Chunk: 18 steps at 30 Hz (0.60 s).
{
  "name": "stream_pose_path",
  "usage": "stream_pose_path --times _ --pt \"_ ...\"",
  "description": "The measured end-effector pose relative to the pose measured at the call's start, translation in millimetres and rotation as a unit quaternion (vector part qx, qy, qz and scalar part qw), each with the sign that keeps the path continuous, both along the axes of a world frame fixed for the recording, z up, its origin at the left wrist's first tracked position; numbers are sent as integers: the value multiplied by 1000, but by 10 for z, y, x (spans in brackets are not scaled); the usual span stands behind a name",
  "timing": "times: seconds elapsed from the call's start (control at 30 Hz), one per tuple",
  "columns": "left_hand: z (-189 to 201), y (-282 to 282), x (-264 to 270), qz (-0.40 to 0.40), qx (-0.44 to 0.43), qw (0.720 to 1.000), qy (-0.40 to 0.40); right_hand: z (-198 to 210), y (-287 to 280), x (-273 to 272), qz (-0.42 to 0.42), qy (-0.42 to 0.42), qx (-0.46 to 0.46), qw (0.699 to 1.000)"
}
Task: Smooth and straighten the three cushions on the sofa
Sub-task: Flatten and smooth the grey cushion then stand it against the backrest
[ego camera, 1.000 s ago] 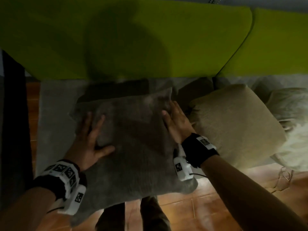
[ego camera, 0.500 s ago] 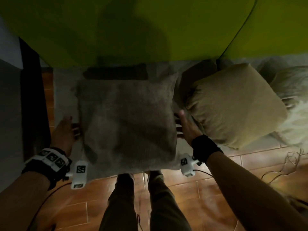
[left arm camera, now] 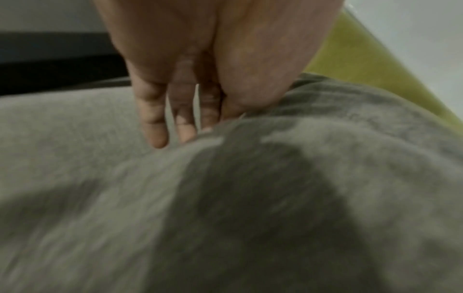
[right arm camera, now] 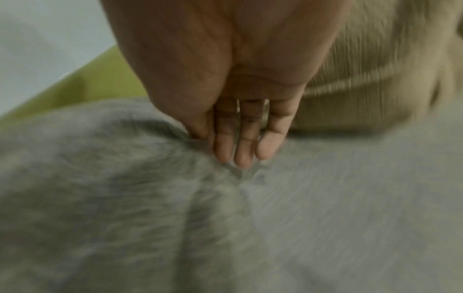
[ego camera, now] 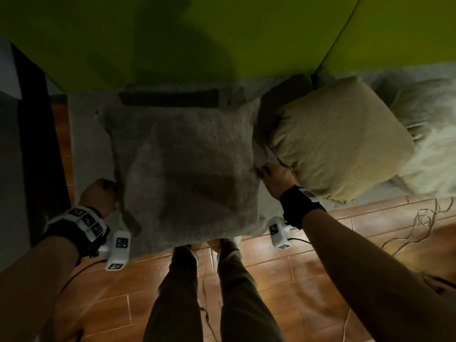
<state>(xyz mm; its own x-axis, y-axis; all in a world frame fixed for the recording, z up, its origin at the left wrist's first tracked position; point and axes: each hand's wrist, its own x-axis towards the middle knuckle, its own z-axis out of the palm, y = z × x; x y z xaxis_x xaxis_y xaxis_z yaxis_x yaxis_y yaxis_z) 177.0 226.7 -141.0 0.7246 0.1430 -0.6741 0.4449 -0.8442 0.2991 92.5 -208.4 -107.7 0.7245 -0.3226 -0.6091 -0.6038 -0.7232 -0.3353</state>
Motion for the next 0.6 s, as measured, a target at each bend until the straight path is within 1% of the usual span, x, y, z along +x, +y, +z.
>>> stream_pose_path --times 0.03,0.07,0.1,0.13,0.17,0.2,0.23,0.27,0.3,0.33,0.37,0.4,0.43,0.5,0.6 --pt "13 25 47 2 -3 1000 -24 35 -37 -26 2 -23 -14 1000" --pt "142 -37 73 24 -3 998 -62 82 -62 -49 7 -50 -20 999" --pt "275 -136 88 40 -8 992 -116 144 -68 -56 36 -78 -28 996" --pt "433 -279 72 44 -30 982 -182 230 -28 -42 88 -100 -36 990" --pt "585 -460 37 13 -62 971 -232 301 53 -9 149 -128 -47 979" --pt "752 -675 -26 -51 -73 962 -259 365 179 54 204 -158 -50 965" --pt "787 -846 -93 -121 -85 951 -272 364 319 135 250 -185 -44 949" --pt "736 -973 -140 -188 -70 946 -254 345 471 232 289 -205 -34 935" --pt "640 -1056 -173 -238 -36 945 -224 278 605 321 321 -210 -32 923" --pt "519 -1067 -179 -265 9 946 -188 173 689 395 344 -197 -32 918" --pt "385 -1037 -145 -268 38 950 -158 48 721 452 358 -172 -37 917" --pt "301 -993 -93 -258 50 956 -129 -75 697 486 358 -141 -38 922" --pt "203 -938 -50 -252 50 960 -115 -182 634 515 340 -113 -31 933" --pt "87 -925 17 -264 53 956 -113 -316 464 587 289 -65 3 955" --pt "108 -1067 51 -274 58 954 -107 -407 195 695 206 -2 52 977"
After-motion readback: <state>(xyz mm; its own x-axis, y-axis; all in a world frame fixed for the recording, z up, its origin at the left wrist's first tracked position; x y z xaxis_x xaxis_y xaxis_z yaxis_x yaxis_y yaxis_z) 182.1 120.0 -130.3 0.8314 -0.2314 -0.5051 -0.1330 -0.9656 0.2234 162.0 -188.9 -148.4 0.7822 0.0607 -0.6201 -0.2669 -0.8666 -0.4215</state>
